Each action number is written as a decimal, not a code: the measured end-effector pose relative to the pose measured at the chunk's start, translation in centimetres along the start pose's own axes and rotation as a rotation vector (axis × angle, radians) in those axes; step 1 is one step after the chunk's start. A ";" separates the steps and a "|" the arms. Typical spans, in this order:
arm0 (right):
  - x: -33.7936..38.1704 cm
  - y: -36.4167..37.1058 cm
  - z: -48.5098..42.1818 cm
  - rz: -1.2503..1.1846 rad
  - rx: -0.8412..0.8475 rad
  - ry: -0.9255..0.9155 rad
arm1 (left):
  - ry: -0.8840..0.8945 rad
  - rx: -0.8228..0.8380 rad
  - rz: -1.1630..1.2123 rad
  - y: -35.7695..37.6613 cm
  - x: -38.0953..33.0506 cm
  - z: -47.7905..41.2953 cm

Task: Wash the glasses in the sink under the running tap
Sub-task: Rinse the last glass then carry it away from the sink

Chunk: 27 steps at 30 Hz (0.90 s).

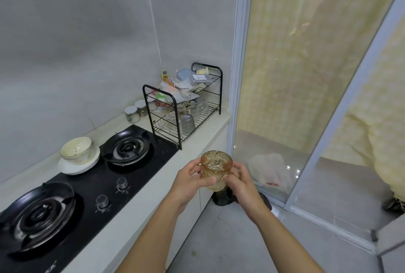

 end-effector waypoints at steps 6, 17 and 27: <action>0.9 1.7 -5.4 0.020 -0.022 0.019 | -0.021 -0.031 -0.021 0.1 -0.9 -5.4; 2.2 0.8 -19.3 0.037 0.070 0.048 | -0.013 -0.120 -0.049 4.1 -1.5 -17.6; 6.1 -1.4 -33.2 0.111 0.259 0.045 | -0.032 -0.342 0.094 10.2 -3.9 -26.5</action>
Point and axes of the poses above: each hand's wrist, its own z-axis away from the middle knuckle, its own y-axis out of the palm, x = y × z, the point moved 8 cm from there along -z, towards the middle knuckle, and after that the axes turned 11 degrees about -x, right-handed, at the moved point
